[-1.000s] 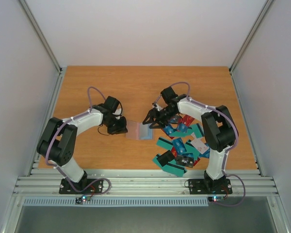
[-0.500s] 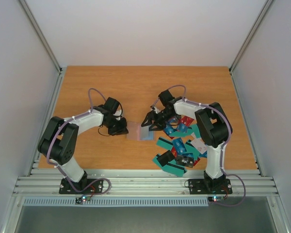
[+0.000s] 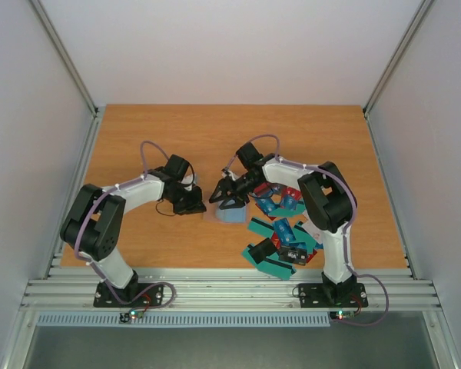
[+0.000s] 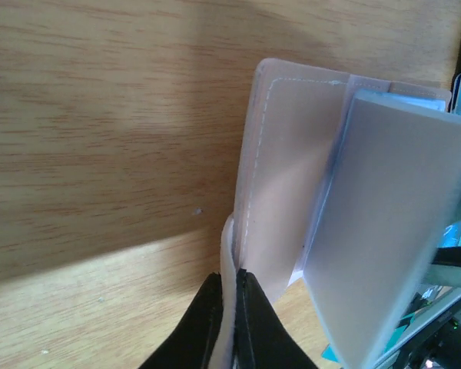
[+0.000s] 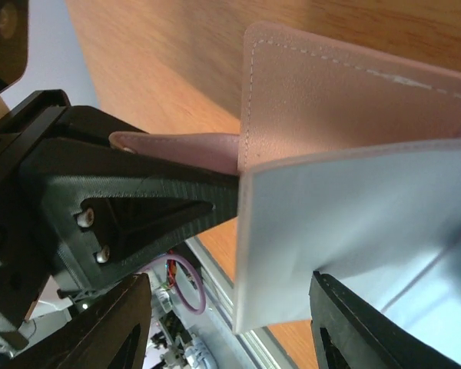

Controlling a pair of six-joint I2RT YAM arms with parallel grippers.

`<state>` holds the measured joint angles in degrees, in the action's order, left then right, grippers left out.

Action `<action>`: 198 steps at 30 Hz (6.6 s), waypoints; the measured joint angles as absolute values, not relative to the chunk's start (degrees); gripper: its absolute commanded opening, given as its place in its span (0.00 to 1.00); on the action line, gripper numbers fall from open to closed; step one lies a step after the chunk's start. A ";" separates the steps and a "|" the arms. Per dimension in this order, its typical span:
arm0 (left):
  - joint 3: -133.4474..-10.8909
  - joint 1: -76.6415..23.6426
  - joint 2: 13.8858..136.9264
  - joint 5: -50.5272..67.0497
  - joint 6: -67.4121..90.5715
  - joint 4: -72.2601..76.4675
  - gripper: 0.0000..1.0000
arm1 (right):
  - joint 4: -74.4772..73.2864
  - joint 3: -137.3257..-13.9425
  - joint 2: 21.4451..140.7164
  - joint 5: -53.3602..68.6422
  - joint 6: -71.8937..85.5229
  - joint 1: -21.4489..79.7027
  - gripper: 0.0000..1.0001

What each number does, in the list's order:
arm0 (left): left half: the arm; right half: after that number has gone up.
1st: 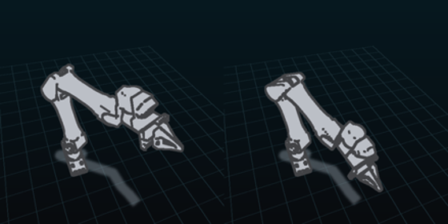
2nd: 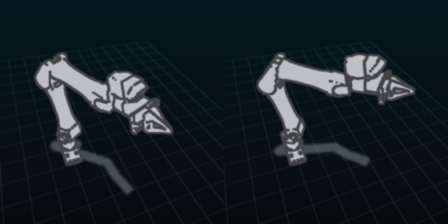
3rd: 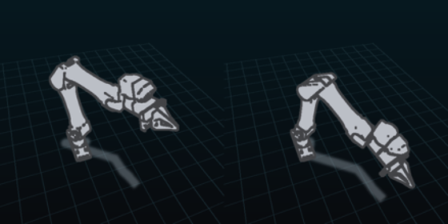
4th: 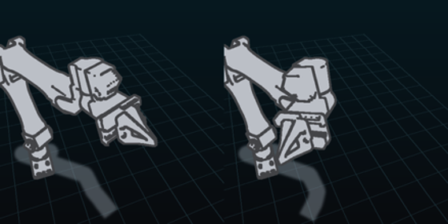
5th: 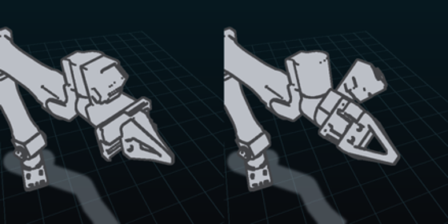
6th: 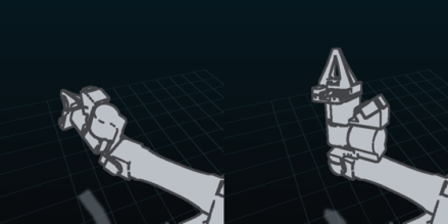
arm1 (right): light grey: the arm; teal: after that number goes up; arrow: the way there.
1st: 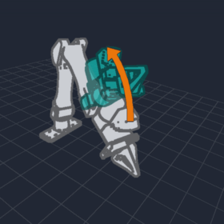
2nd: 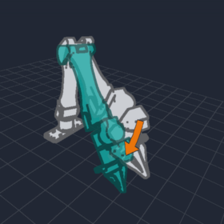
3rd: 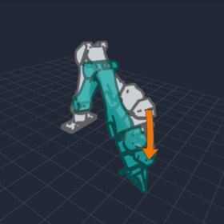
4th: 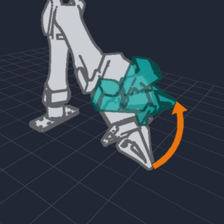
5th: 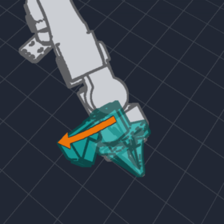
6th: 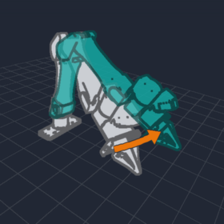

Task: Put the credit cards into the card holder

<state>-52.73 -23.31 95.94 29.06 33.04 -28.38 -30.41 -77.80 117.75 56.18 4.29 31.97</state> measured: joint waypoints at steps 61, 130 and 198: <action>-72.36 -38.09 92.33 32.56 21.45 -39.51 0.40 | -46.78 -67.40 94.98 40.51 1.67 17.30 0.57; -79.55 -57.74 122.08 44.86 17.56 -35.00 0.27 | -50.02 -22.90 69.52 35.86 18.11 19.62 0.50; -72.47 -49.54 122.10 56.16 27.49 -22.50 0.27 | -46.35 -34.17 66.41 38.00 13.85 20.32 0.01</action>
